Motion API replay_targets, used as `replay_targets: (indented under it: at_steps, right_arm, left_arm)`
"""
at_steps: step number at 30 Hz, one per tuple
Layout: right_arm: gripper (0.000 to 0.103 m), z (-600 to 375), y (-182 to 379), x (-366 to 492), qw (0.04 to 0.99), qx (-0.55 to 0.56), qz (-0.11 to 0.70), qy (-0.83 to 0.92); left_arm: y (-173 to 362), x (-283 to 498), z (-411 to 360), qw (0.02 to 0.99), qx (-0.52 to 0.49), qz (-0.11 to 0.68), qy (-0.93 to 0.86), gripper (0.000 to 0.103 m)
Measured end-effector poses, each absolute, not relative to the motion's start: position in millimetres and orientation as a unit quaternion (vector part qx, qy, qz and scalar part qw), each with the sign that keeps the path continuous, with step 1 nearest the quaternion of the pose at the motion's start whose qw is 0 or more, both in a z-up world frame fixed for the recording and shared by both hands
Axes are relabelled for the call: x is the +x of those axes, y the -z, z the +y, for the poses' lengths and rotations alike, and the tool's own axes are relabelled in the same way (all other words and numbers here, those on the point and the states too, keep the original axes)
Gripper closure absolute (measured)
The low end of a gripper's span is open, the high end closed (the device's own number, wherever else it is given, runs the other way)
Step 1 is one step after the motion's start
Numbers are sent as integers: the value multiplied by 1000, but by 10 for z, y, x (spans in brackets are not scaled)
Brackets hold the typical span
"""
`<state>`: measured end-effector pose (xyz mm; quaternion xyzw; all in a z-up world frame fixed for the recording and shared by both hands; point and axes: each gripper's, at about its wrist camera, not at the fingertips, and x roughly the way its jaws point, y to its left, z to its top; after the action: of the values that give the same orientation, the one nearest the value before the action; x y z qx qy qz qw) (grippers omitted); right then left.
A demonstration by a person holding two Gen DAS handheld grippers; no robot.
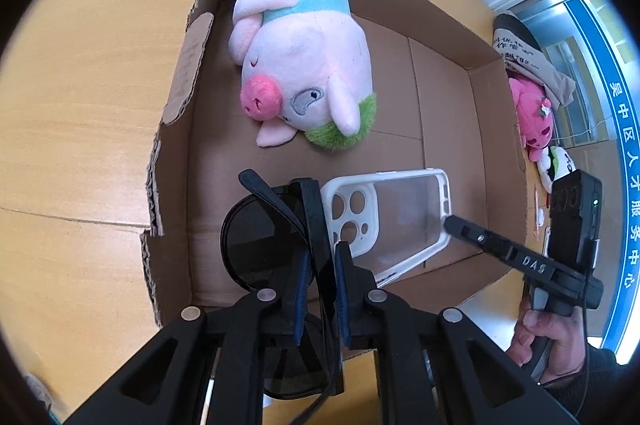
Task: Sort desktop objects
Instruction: 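Carry the phone case and sunglasses over the cardboard box with both grippers, then open the left gripper to drop the sunglasses into the box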
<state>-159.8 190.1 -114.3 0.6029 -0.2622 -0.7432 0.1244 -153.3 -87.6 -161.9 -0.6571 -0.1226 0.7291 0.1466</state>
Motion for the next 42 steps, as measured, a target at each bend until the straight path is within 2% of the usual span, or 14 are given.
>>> replay_targets:
  at_steps: [3, 4, 20, 23, 25, 32, 42]
  right_arm:
    - [95, 1995, 1116, -1581, 106, 601, -268, 746]
    - [102, 2011, 1121, -1586, 100, 604, -263, 746]
    - [99, 1872, 1571, -2032, 74, 670, -204, 710]
    - [98, 1764, 1559, -2083, 93, 671, -182, 712]
    - [99, 1736, 1555, -2080, 94, 670, -174, 715]
    - [102, 1850, 1551, -2023, 87, 668, -145, 725]
    - [103, 2113, 1538, -1851, 87, 661, -132, 734]
  left_arm:
    - [1648, -1507, -926, 144, -661, -126, -726, 91]
    - [1653, -1497, -938, 145, -661, -126, -725, 91]
    - [1573, -1403, -997, 152, -651, -135, -732, 93]
    - [1637, -1449, -947, 155, -654, -138, -728, 90]
    - [1722, -1507, -892, 153, -660, -134, -723, 83]
    - [1951, -1648, -741, 150, -671, -116, -716, 84]
    - [1695, -1654, -637, 159, -644, -107, -740, 84]
